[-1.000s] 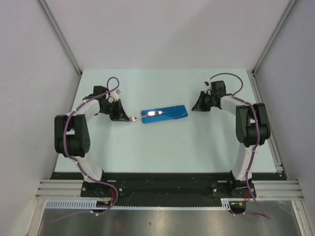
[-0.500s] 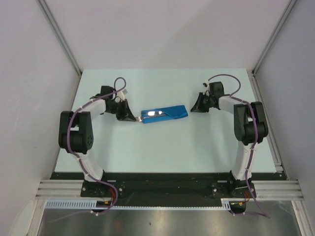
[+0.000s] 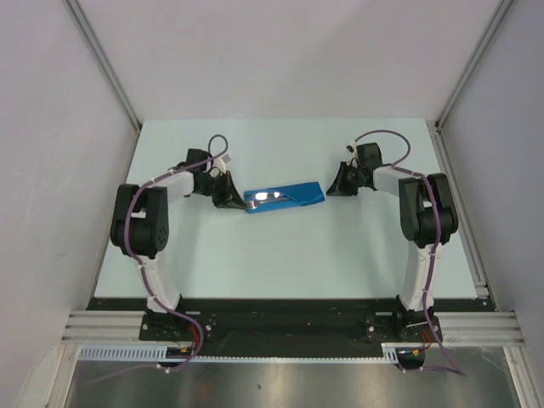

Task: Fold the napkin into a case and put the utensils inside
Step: Insert the fork into the folded napkin, then reset both arms

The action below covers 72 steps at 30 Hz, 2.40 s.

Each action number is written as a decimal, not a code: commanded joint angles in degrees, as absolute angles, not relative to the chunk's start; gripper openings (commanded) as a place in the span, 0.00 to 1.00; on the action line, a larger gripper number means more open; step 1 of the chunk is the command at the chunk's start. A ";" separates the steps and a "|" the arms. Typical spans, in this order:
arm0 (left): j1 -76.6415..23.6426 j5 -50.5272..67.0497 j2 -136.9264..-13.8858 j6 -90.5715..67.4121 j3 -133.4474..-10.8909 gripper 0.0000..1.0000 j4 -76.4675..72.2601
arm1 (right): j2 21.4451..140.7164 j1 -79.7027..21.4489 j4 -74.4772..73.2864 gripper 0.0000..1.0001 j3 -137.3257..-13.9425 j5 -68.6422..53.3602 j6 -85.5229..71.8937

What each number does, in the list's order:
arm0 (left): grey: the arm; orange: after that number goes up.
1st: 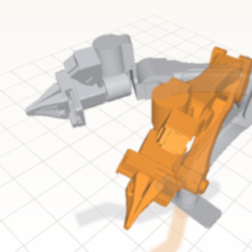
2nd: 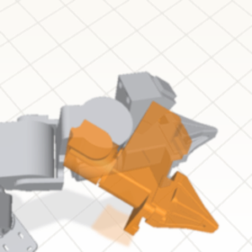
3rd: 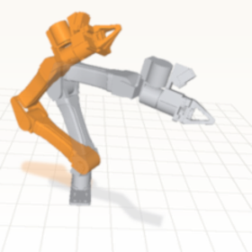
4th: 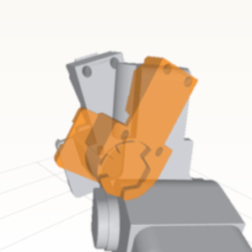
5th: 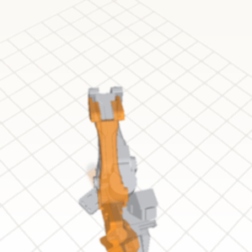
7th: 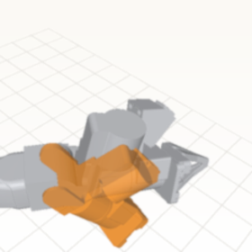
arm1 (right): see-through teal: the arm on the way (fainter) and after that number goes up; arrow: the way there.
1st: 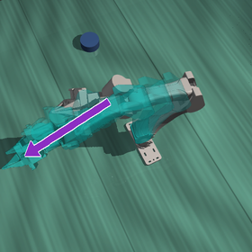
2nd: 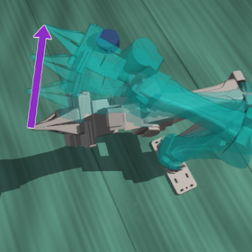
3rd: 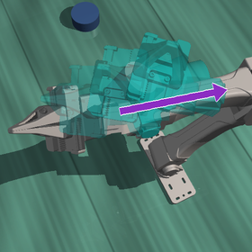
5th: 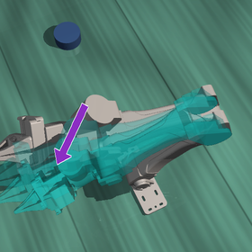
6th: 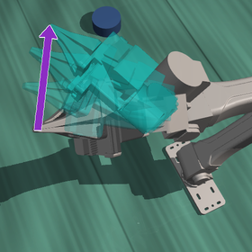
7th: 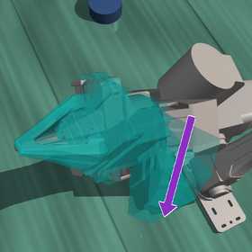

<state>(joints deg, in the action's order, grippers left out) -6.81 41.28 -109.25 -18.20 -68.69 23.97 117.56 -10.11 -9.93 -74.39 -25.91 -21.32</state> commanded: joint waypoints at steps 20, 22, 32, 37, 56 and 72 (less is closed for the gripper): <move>-10.11 44.74 -117.16 -22.59 -78.57 0.01 23.64 | 118.21 -10.90 -8.79 0.00 -76.29 -24.17 -20.57; -10.55 44.83 -117.60 -22.85 -79.01 0.03 23.73 | 118.21 -10.90 -8.88 0.00 -76.29 -24.17 -20.48; -11.08 42.11 -118.04 -23.29 -81.38 0.35 26.27 | 118.12 -11.08 -8.79 0.00 -76.29 -24.35 -20.22; -10.72 39.82 -116.11 -22.76 -82.79 0.45 28.83 | 118.21 -11.16 -8.79 0.00 -76.11 -24.34 -20.13; -13.51 19.88 -97.84 -19.34 -81.04 0.80 36.74 | 111.11 -10.81 -17.22 0.19 -75.76 -13.29 -17.93; -52.81 -1.64 -59.52 -33.39 -52.75 0.81 15.40 | 61.47 -24.95 -29.18 1.00 -48.71 1.14 -25.56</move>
<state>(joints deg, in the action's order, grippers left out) -46.19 7.03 -68.14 -27.73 -58.92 23.99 72.90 -19.27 -26.30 -54.87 -0.75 -20.10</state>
